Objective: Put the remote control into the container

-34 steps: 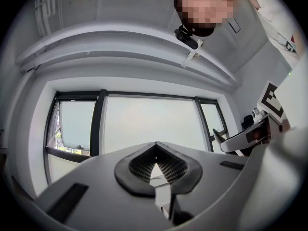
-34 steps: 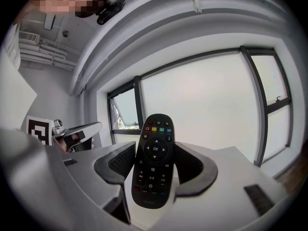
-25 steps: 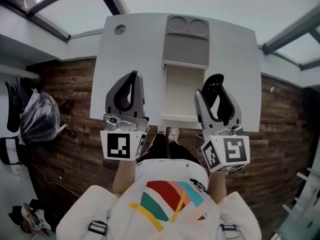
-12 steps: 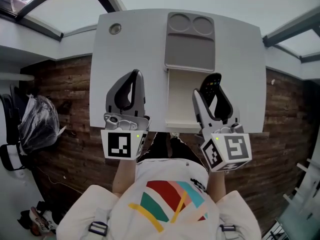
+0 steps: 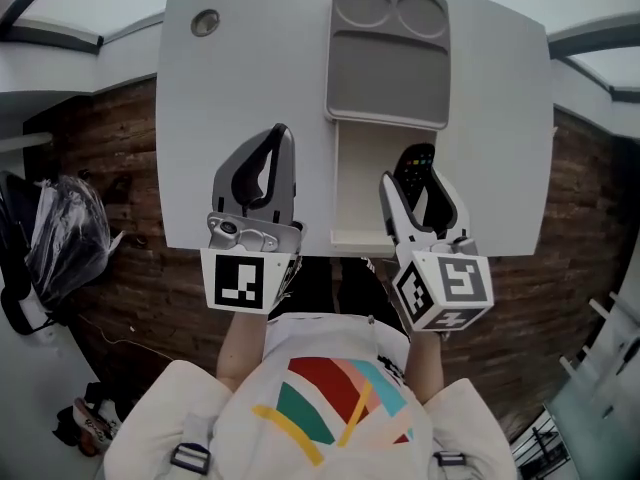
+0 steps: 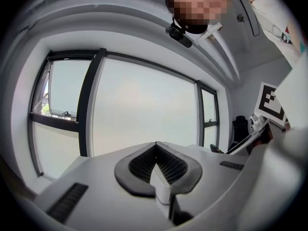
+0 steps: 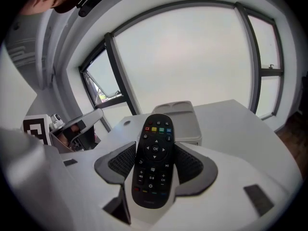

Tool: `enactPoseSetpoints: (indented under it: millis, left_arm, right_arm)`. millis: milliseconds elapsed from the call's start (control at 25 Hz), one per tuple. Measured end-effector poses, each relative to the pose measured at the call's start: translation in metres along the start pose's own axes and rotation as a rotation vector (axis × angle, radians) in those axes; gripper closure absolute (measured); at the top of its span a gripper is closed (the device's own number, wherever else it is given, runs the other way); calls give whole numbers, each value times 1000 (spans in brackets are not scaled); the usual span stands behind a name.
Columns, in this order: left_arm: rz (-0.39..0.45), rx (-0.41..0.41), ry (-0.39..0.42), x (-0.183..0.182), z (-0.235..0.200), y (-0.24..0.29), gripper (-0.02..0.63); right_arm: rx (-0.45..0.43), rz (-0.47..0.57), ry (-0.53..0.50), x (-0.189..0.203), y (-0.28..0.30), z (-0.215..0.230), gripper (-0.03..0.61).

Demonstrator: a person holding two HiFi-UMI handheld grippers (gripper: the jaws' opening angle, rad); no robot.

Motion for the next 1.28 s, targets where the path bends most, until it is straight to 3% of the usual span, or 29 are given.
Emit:
enactPoseSetpoints:
  millis: [200,600,1000,1280]
  left_arm:
    - [-30,40,4,29,6,10,609]
    - [-101,41,-32,67,3,17,608]
    - [-117,34,-37,76,-3,22,608]
    - [-115,43,-41,74,0,26,608]
  right_arm:
    - [28,-95,10,31,21,9,324]
    - [54,-286,-34,81,59,16,324]
    - [101,-381,-80,100,72,23,324]
    - [103,-389,-75,101,73,22,324]
Point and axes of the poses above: the fingertips, and each gripper's own axes: y forward along the fingers, z to its right, x out of its underside, the point moved 3 cm from there along -y, backward along the fingers, and after that the axes turned 12 degrees about -x, right-handed, at the moved point
